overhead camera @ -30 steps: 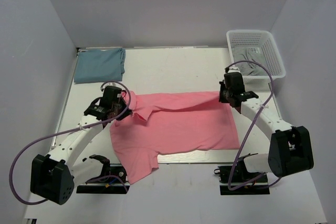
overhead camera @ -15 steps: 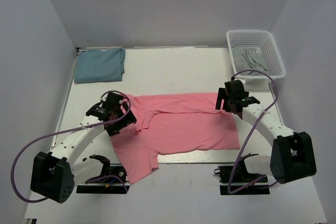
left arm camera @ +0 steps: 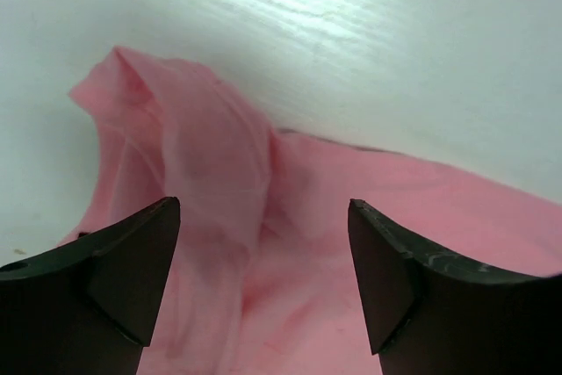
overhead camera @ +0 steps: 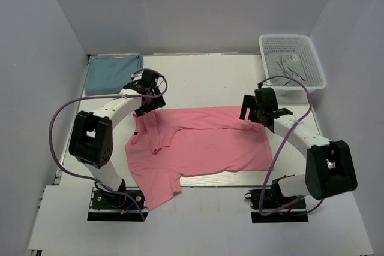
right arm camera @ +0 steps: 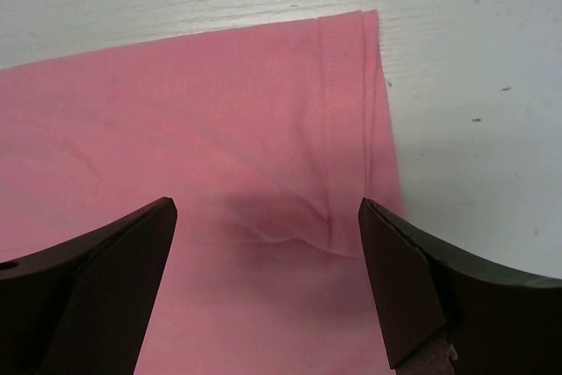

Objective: Fold and stack the t-shirts
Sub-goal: Fold the flattened tshirt in 1/3 of the way

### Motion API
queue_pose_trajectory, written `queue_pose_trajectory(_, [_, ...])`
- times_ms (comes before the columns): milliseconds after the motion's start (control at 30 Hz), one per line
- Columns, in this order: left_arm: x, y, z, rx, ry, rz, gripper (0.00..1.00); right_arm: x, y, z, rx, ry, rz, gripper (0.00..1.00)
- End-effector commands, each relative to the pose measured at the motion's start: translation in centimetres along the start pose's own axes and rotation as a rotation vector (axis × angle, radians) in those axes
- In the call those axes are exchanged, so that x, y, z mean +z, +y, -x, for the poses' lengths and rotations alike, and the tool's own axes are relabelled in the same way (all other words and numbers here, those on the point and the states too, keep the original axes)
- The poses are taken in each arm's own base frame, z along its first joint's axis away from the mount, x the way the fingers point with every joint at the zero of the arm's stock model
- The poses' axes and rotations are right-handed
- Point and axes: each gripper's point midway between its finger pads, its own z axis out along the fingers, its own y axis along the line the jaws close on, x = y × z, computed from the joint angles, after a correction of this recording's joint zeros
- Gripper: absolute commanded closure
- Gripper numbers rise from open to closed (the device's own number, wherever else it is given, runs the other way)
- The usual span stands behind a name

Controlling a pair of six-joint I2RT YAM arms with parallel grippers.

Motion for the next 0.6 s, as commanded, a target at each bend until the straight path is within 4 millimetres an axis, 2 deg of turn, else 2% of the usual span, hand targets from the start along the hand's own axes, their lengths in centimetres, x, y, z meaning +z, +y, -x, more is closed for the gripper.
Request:
queue_pose_trajectory(0, [-0.5,1.1,0.7,0.052,-0.026,0.061,0.15,1.3,1.7,2.7,0.035,-0.060,0.051,0.10])
queue_pose_trajectory(67, [-0.2,1.6,0.7,0.058,-0.029,0.091,0.22,2.4,2.0,2.6,0.042,-0.044,0.048,0.10])
queue_pose_trajectory(167, [0.1,2.3,0.6,0.067,-0.031,0.129,0.27,3.4,2.3,2.4,0.050,-0.027,0.049,0.10])
queue_pose_trajectory(233, [0.7,2.7,0.2,0.085,-0.021,0.153,0.27,4.3,2.5,1.9,0.059,-0.009,0.050,0.10])
queue_pose_trajectory(333, [1.5,1.8,0.1,0.107,0.004,0.129,0.29,5.2,2.3,1.3,0.060,0.014,0.036,0.10])
queue_pose_trajectory(467, [3.1,2.3,-0.8,0.134,0.036,0.170,0.32,6.0,2.3,0.5,0.071,0.036,0.029,0.10])
queue_pose_trajectory(533, [3.5,2.3,-1.3,0.138,0.054,0.171,0.45,6.4,2.2,0.3,0.070,0.045,0.023,0.10])
queue_pose_trajectory(567, [3.4,2.2,-0.7,0.135,0.038,0.172,0.49,6.5,2.0,0.0,0.073,0.053,0.017,0.10])
